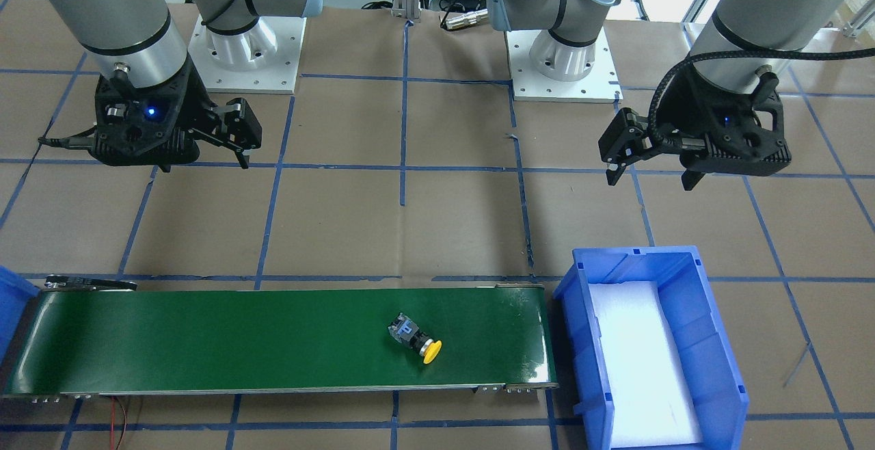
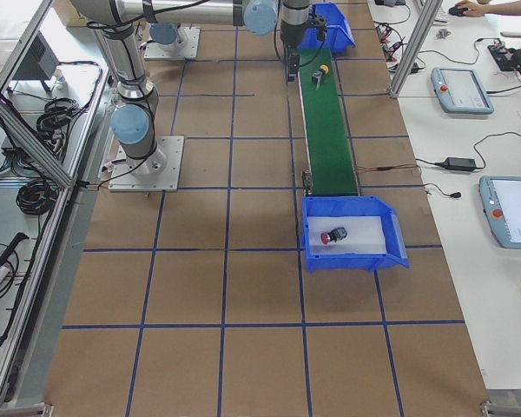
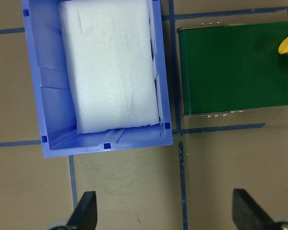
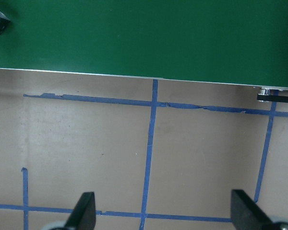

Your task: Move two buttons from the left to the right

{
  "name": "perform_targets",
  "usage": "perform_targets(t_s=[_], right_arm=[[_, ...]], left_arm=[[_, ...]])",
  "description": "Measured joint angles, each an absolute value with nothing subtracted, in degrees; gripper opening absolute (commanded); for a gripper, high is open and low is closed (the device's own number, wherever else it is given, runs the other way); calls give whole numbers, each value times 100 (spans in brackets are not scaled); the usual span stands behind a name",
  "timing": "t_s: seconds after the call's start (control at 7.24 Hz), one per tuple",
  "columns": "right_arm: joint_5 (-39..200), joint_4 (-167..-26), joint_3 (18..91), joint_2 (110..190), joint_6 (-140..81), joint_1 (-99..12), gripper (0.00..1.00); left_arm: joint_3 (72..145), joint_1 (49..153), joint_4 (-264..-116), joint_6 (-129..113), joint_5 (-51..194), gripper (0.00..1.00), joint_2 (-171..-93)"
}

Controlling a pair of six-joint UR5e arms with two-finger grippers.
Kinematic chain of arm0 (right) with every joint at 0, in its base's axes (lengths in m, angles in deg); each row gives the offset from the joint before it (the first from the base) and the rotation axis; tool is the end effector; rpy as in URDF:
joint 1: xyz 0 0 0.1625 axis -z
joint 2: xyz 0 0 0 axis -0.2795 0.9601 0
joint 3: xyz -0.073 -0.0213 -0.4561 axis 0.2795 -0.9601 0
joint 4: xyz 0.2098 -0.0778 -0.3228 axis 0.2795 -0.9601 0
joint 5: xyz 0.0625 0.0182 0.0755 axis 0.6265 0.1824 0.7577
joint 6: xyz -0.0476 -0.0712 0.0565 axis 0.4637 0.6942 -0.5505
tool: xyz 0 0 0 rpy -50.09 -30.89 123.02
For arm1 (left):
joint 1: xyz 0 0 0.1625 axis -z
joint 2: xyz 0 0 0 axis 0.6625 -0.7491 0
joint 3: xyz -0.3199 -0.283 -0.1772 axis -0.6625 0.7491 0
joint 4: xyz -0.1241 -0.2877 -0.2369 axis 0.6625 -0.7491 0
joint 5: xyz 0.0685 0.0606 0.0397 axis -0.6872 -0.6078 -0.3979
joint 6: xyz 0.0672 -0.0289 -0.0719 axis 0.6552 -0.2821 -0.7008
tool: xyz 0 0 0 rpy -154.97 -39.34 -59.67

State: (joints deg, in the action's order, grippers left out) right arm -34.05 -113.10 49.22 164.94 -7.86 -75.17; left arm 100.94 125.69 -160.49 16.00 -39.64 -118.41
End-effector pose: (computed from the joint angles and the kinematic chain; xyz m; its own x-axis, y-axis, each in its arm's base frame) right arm 0.1430 -0.5094 0.4976 -0.9928 -0.1165 0.0267 -0.1162 0.9932 0.0102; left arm -0.0808 -0.5337 0.5298 -0.9980 0.0631 -0.0007 0.0630 0.9960 -0.0636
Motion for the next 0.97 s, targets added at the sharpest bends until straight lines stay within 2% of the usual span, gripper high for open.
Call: perform_targets(t_s=[0.97], right_arm=[[-3050,-12075,4797,15567,281,-7915,98]], left_arm=[[10096,12520,-16042,1675,-3999,100,-11758]])
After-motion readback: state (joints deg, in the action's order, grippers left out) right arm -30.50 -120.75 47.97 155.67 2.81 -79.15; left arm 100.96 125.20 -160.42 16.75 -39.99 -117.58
